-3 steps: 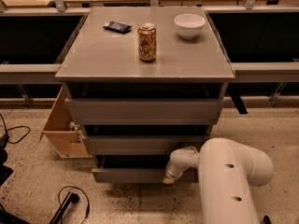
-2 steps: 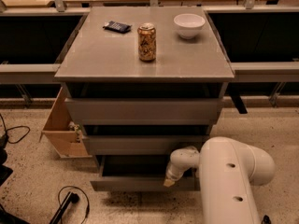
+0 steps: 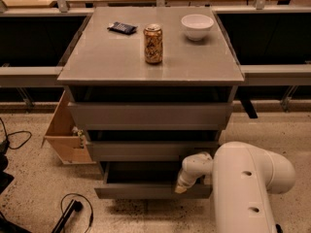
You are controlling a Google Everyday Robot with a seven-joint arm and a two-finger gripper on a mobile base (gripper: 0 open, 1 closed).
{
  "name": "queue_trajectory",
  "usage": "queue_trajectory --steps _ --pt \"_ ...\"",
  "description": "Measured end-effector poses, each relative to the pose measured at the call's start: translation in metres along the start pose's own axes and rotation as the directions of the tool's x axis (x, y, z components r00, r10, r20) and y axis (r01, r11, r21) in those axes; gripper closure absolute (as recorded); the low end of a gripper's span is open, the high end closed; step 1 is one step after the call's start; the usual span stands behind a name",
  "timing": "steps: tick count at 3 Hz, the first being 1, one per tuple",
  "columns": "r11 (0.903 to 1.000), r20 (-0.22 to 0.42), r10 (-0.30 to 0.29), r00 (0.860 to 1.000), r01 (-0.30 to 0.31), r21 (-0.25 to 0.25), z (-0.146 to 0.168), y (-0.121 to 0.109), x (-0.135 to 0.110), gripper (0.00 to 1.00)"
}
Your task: Open bottom drawer
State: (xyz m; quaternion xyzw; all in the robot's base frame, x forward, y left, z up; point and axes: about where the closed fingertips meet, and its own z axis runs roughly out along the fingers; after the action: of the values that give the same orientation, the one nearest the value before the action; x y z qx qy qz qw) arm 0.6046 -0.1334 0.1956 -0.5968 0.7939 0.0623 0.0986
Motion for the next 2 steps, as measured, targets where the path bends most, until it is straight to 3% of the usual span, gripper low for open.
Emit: queue_trajectory --steps 1,2 --pt "0.9987 -0.028 0.031 0.999 -0.032 -0.039 -0.0035 0.0262 0.0178 1.00" --pt "0.9987 -0.028 0.031 0.999 -0.032 -0.039 -0.0037 0.0266 0.0171 1.00"
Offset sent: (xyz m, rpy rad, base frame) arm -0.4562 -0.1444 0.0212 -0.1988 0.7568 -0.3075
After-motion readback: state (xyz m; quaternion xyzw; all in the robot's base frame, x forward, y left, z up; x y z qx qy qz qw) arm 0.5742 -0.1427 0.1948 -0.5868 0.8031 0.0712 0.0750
